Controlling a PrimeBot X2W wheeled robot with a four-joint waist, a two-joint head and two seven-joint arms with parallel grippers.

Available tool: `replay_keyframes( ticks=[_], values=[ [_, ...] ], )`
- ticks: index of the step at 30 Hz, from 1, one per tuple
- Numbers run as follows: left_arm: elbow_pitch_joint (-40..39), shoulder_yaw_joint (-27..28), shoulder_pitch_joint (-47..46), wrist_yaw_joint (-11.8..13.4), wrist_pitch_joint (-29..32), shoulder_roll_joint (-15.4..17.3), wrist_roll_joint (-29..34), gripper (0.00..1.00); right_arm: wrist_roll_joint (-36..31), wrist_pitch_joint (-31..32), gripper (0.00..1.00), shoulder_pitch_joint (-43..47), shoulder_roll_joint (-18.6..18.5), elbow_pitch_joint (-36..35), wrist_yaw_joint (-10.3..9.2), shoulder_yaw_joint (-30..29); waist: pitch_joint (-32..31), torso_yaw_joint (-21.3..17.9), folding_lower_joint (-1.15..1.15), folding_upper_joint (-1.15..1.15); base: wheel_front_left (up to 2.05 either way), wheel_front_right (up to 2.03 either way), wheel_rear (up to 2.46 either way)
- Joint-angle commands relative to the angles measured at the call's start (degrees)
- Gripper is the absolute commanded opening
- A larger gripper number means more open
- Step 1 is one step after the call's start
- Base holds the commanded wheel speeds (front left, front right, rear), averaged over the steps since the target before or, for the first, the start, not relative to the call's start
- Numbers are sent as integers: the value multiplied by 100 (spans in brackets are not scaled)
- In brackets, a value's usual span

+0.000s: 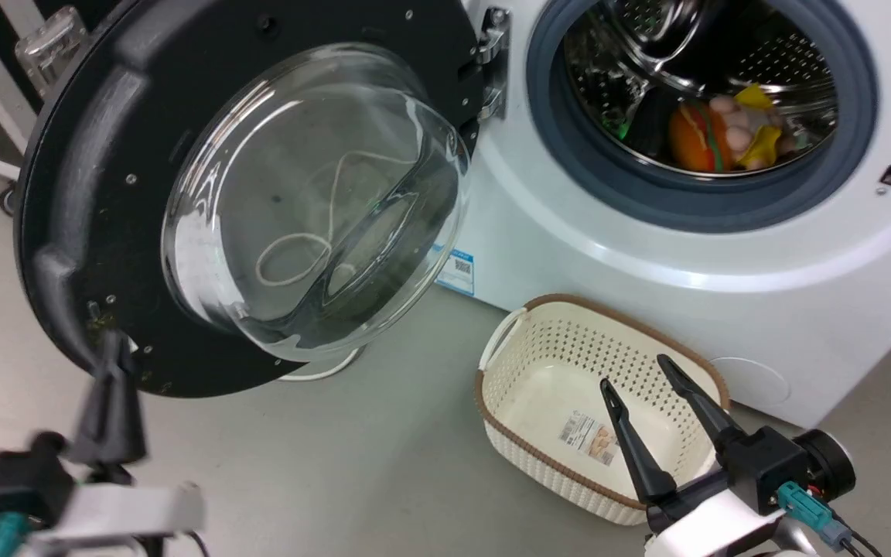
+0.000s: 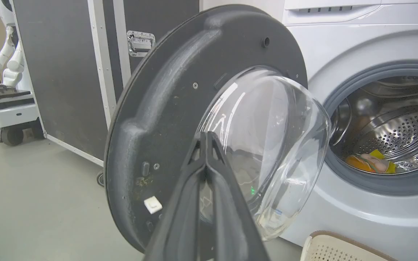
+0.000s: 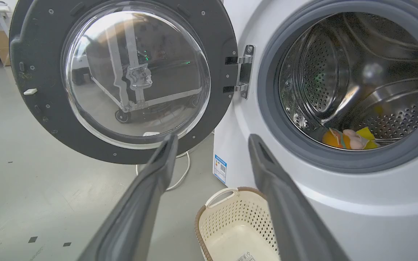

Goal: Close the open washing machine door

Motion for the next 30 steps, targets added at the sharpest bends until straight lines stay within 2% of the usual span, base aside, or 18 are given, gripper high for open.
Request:
replay_keyframes(
  ticks=[1, 5, 7, 8, 9, 13, 17, 24, 30],
  values=[
    [-55, 97, -167, -51, -61, 146, -80, 0, -52, -55, 100, -11, 9, -37, 3, 2, 76, 64, 0, 0, 0, 0, 0],
    [152, 310, -587, -121, -109, 540, -533, 0, -117, -103, 100, 6, -11, -61, 3, -19, 189, 165, 0, 0, 0, 0, 0],
    [369, 485, -902, -141, -33, 722, -988, 0, -142, -127, 100, 7, -21, -80, 3, -45, 244, 217, 0, 0, 0, 0, 0],
    [673, 717, -1293, -156, 201, 899, -1575, 0, -165, -151, 100, 7, -27, -104, 4, -78, 292, 267, 0, 0, 0, 0, 0],
    [854, 820, -1486, -163, 387, 991, -1871, 0, -175, -162, 100, 9, -27, -114, 4, -92, 310, 290, 0, 0, 0, 0, 0],
    [1746, 1206, -2309, -186, 1183, 1518, -2888, 0, -223, -210, 100, -7, -35, -149, 4, -58, 424, 310, 0, 0, 0, 0, 0],
    [2712, 1463, -3068, -104, 1984, 1901, -3705, 0, -246, -258, 100, -82, -77, -147, 4, 5, 560, 302, 0, 0, 0, 0, 0],
    [4181, 1921, -4204, 263, 3536, 2073, -5244, 0, -271, -342, 100, -240, -131, -135, 4, 133, 800, 307, 0, 0, 0, 0, 0],
    [4841, 2040, -4671, 71, 4592, 2113, -6108, 0, -285, -414, 100, -324, -170, -111, 4, 214, 934, 350, 0, 0, 0, 0, 0]
  ],
)
